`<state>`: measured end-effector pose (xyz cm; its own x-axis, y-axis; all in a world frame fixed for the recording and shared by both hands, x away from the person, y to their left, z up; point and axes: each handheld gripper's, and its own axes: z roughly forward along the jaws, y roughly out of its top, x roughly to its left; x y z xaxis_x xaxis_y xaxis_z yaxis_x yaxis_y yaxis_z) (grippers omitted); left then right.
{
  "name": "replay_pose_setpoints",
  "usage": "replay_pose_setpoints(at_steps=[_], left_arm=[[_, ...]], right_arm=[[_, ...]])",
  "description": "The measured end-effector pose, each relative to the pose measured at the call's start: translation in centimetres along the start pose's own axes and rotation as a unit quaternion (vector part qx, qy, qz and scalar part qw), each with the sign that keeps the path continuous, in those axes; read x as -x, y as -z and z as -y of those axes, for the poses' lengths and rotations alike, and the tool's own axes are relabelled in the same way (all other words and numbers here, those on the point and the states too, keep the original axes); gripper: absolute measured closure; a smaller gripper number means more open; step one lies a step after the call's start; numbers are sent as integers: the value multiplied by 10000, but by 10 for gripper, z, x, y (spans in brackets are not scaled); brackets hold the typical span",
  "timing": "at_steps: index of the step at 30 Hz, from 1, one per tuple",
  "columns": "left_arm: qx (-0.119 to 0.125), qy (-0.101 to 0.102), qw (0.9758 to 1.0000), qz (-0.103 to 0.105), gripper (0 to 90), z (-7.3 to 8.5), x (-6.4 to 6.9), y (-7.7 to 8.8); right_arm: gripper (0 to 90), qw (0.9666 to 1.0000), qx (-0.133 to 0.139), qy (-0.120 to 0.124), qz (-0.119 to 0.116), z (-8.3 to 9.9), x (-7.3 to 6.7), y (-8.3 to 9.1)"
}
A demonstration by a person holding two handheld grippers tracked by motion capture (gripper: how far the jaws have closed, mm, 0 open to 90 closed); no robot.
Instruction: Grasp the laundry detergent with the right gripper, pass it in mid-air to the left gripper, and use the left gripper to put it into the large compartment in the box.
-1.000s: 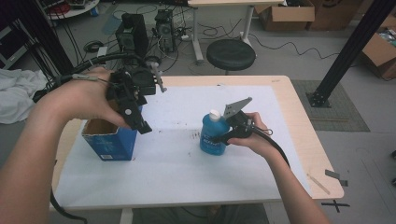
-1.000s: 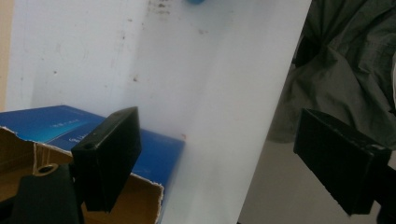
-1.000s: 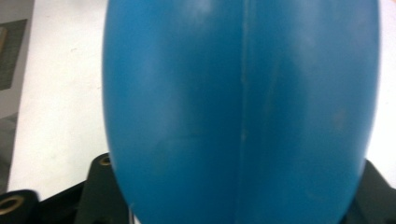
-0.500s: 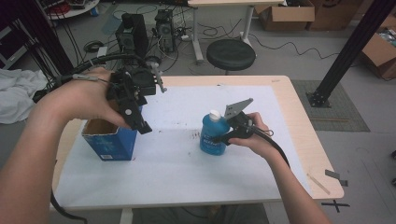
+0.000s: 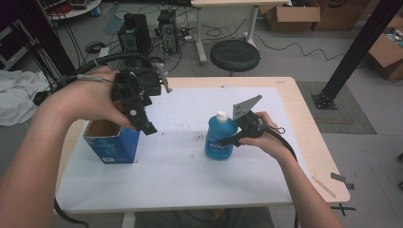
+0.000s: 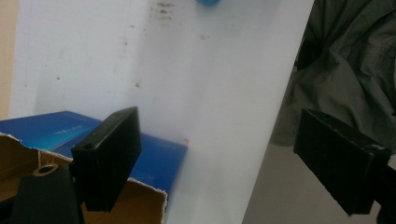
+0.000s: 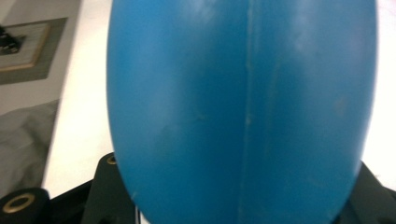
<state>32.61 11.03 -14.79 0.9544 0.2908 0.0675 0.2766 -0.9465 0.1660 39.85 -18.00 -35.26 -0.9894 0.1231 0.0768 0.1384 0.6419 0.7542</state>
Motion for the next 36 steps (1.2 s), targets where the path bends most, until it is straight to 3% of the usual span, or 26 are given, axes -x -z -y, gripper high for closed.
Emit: replay_pose_setpoints(at_steps=[6, 8, 22, 29, 36], left_arm=[[12, -96, 9999, 27, 158, -7, 2, 2], [14, -116, 9999, 37, 158, -9, 2, 2], [238, -231, 9994, 140, 158, -24, 4, 2], [209, -402, 9988, 198, 158, -36, 7, -1], [190, -367, 9988, 249, 159, -51, 5, -9]], right_arm=[[449, 9993, -34, 269, -258, -17, -7, 10], [449, 9982, -25, 387, -459, -25, -10, 13], [449, 9928, -111, 761, -920, -52, -20, 7], [449, 9921, -131, 815, -946, -65, -25, 4], [449, 9907, -137, 908, -1002, -71, -31, 1]])
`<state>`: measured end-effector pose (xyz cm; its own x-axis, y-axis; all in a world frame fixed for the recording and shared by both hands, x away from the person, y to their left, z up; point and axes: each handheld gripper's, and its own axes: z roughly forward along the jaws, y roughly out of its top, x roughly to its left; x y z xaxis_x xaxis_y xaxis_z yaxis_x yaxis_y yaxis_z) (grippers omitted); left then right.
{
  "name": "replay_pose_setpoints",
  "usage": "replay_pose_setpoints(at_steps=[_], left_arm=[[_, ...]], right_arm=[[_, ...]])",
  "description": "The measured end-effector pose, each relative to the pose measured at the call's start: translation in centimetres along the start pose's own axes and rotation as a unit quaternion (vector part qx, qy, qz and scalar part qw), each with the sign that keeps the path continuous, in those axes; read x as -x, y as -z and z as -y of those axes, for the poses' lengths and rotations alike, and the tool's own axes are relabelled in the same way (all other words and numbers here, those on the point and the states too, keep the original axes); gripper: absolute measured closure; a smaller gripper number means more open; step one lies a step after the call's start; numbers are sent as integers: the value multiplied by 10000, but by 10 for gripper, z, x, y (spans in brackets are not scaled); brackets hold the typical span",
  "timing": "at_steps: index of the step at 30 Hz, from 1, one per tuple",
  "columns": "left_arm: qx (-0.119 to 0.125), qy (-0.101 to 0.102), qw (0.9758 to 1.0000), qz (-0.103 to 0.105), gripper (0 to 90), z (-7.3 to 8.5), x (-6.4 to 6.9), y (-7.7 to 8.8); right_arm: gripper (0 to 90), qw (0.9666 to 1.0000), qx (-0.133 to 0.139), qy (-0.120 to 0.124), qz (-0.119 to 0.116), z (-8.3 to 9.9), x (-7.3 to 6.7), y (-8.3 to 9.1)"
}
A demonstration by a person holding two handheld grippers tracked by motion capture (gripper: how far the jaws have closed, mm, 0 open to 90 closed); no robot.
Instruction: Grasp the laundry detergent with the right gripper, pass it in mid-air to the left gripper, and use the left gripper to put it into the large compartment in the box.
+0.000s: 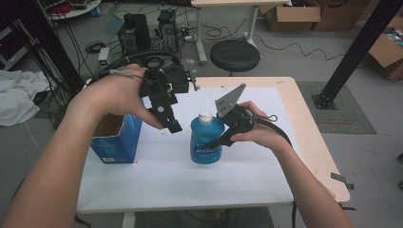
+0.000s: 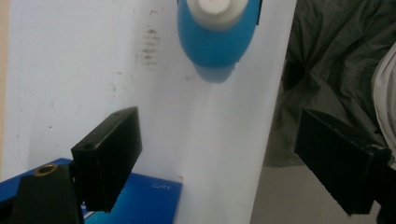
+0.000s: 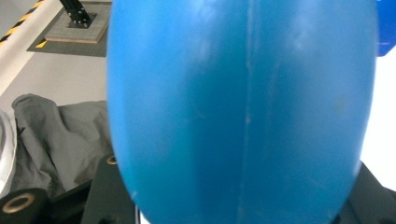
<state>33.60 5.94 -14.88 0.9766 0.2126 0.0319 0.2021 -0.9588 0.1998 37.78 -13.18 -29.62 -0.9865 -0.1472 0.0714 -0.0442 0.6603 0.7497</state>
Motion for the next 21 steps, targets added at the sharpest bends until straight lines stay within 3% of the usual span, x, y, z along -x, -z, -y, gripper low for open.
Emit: replay_pose_setpoints(at_steps=[21], left_arm=[[-75, -320, 9994, 141, 159, -34, 2, -32]], right_arm=[[450, 10000, -9, 94, -11, -10, -4, -6]])
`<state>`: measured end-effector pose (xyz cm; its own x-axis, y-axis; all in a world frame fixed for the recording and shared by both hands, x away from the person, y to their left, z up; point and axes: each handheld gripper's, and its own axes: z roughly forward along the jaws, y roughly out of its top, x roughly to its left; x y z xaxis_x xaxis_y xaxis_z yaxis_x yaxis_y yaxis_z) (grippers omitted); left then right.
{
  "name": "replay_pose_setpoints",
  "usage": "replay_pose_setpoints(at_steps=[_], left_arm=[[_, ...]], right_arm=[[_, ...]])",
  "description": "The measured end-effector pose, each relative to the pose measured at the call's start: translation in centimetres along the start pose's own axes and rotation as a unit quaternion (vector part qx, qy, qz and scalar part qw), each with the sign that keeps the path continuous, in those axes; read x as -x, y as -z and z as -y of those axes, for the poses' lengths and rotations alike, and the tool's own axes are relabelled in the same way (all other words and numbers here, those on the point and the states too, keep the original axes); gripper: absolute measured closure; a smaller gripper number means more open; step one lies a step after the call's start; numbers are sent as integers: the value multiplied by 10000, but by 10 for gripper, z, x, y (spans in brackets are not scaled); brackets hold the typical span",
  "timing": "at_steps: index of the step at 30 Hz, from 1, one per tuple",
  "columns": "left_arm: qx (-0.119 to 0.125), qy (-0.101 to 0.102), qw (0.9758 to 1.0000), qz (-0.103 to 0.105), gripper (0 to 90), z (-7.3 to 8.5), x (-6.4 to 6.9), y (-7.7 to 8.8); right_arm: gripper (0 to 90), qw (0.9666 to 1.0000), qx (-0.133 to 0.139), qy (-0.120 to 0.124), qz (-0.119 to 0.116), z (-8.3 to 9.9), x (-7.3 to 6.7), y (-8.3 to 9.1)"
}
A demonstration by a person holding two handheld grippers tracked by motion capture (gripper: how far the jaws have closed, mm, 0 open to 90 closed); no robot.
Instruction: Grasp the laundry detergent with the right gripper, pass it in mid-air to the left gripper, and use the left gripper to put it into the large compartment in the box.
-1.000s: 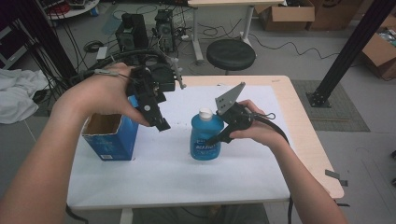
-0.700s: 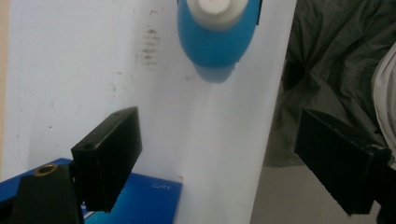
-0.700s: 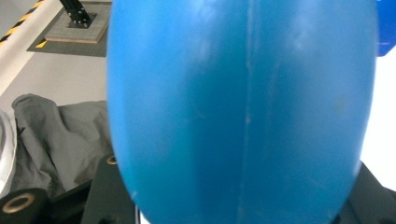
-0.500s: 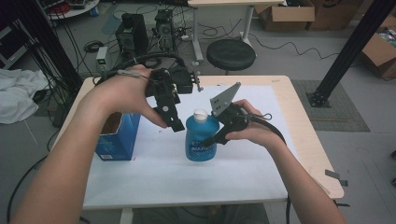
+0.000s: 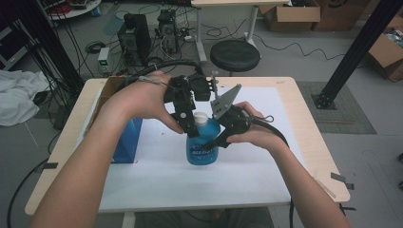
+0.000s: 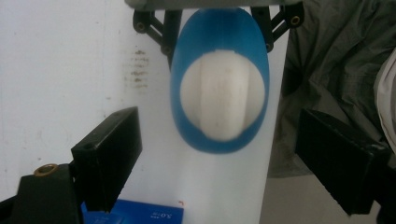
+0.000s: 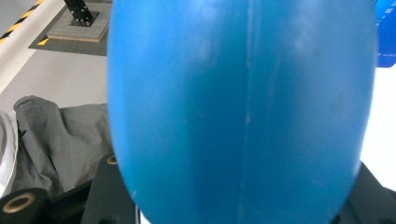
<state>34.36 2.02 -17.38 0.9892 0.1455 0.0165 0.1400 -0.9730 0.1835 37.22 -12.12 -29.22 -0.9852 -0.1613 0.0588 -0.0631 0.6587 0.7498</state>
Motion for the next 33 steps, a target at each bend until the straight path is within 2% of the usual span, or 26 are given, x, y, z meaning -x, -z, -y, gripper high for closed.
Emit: replay_pose_setpoints(at_steps=[10, 22, 33], left_arm=[[-31, -162, 9999, 10, 161, -10, 0, -16], [-12, -147, 9999, 6, 168, -12, -2, -25], [-46, -144, 9999, -30, 212, -12, -2, -28]], right_arm=[[450, 10000, 29, 16, 8, 0, 0, 2], [450, 10000, 23, -73, -23, 1, -1, 4], [449, 9999, 16, -133, -35, 2, -1, 4]])
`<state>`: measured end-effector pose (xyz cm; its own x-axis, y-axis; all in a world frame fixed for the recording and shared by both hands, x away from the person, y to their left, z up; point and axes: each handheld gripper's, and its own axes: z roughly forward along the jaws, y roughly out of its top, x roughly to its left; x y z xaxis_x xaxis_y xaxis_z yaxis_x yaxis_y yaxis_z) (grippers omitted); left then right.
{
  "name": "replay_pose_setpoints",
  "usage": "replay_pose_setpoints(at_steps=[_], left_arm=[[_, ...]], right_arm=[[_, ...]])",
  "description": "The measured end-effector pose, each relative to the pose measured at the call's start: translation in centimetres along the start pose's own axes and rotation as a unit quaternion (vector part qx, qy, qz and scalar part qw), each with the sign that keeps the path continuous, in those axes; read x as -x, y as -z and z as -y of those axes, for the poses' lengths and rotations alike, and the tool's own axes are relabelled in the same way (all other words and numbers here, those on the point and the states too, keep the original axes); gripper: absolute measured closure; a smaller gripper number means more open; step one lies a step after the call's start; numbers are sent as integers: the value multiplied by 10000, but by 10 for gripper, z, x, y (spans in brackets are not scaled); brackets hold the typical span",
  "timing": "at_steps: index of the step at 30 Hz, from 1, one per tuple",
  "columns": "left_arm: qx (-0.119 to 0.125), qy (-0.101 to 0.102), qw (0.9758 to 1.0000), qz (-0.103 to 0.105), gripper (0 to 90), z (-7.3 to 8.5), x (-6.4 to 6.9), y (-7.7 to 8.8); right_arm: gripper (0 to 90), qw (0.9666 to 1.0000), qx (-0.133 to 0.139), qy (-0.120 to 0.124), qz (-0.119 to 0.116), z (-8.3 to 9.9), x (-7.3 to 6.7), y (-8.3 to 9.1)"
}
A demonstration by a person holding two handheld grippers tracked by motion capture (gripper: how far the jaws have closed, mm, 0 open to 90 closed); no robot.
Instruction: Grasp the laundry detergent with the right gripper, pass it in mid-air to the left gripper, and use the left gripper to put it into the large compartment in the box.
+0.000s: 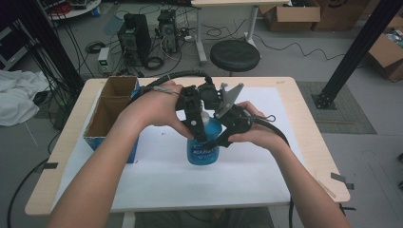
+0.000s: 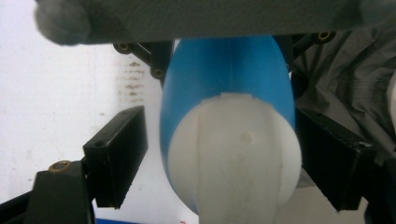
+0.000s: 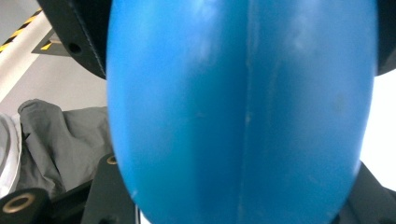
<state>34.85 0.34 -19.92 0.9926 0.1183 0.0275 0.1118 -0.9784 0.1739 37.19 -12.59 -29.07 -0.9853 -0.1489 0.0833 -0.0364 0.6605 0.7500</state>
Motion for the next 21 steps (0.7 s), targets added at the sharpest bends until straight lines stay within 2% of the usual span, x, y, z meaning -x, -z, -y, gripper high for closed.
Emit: replay_pose_setpoints(at_steps=[13, 21], left_arm=[[-17, 36, 10000, -49, 260, 1, -1, -2], [1, 115, 9999, -1, 283, 3, -1, -3]], right_arm=[[449, 10000, 42, -14, -27, 2, 1, -1], [449, 10000, 59, 19, -28, 3, 3, -1]])
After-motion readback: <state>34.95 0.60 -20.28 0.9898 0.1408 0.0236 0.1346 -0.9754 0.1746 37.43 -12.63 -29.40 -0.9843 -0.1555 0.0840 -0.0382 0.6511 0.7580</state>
